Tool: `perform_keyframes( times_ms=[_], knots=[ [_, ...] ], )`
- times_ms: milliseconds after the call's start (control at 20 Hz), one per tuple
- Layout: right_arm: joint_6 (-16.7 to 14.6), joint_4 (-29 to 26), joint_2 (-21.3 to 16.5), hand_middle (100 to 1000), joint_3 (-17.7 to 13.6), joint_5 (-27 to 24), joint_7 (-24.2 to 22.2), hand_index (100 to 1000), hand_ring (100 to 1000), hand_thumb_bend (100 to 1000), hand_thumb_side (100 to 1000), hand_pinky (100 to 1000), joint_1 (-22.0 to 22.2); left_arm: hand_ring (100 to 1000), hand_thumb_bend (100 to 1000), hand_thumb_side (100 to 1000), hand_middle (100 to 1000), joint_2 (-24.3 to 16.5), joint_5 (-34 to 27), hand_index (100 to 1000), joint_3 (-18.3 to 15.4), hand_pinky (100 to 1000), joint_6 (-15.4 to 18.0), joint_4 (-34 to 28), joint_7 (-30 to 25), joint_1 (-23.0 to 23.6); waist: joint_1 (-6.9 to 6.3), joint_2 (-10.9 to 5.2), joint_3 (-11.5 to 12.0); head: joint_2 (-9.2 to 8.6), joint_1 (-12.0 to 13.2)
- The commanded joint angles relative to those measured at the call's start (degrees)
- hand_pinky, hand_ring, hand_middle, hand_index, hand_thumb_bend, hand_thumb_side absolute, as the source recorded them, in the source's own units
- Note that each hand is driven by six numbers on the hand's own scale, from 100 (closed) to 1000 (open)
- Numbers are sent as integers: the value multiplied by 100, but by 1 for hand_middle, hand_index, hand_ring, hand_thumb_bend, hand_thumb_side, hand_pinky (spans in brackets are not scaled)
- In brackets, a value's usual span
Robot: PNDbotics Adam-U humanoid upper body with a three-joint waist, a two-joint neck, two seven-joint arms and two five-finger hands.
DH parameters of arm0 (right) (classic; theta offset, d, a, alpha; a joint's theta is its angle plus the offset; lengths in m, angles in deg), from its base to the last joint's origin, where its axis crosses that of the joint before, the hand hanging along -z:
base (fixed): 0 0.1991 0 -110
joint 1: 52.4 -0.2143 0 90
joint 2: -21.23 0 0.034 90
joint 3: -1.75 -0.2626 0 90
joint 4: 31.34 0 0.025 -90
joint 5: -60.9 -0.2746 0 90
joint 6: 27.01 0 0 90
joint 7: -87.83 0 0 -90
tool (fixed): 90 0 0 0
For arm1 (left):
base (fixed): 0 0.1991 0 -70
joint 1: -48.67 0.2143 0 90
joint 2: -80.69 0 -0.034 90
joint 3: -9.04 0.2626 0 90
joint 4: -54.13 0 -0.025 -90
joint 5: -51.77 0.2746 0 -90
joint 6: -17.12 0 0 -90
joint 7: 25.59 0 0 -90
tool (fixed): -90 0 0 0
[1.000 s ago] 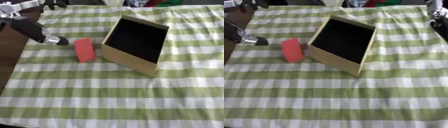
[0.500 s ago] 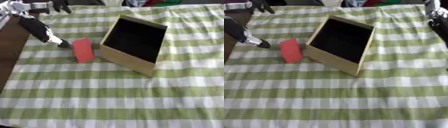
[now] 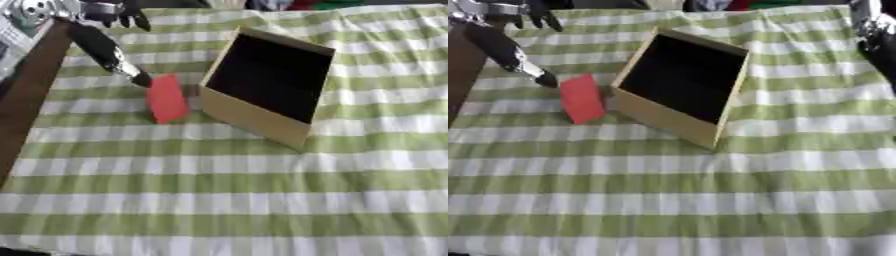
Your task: Pick up objects on the table and place them in the box.
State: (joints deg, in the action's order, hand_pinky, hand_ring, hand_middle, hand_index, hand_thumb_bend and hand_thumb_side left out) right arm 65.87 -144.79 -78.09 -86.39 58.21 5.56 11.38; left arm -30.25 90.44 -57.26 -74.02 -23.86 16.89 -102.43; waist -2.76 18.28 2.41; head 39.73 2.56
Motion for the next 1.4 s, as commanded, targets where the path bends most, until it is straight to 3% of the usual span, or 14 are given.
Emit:
perform_keyframes(
  times_ms=[50, 600, 900, 1050, 1250, 1300, 1400],
  knots=[
    [-2, -114, -94, 713, -13, -43, -8, 882, 751, 100, 524, 901, -70, 835, 759, 670, 832, 56, 14, 885, -107, 798, 109, 270, -63, -185, -2, -137, -7, 81, 38],
    [25, -114, -66, 712, -21, -54, 11, 882, 751, 100, 529, 901, -50, 795, 758, 758, 800, 298, -366, 862, 52, 842, 148, 532, -436, -293, -25, -161, 4, 179, 80],
    [40, -114, -37, 710, -28, -62, 32, 881, 750, 100, 530, 901, -47, 798, 758, 709, 807, 377, -394, 882, 168, 830, 128, 585, -445, -328, -30, -187, 22, 243, 121],
    [34, -114, -19, 710, -31, -72, 41, 881, 750, 100, 533, 901, -52, 801, 754, 602, 811, 445, -381, 902, 227, 840, 201, 730, -445, -321, -32, -193, 10, 246, 148],
    [41, -114, 3, 710, -39, -83, 56, 881, 750, 100, 536, 901, -42, 803, 757, 564, 815, 535, -401, 910, 266, 847, 303, 918, -445, -340, -38, -197, -1, 260, 166],
    [44, -114, 7, 710, -41, -85, 58, 882, 750, 100, 540, 901, -39, 808, 765, 500, 824, 552, -399, 932, 277, 832, 322, 946, -445, -342, -40, -197, -3, 261, 171],
    [56, -114, 19, 710, -48, -91, 69, 882, 750, 100, 541, 901, -27, 808, 768, 483, 824, 618, -371, 936, 331, 825, 353, 1031, -445, -345, -46, -198, -10, 267, 177]
  ],
)
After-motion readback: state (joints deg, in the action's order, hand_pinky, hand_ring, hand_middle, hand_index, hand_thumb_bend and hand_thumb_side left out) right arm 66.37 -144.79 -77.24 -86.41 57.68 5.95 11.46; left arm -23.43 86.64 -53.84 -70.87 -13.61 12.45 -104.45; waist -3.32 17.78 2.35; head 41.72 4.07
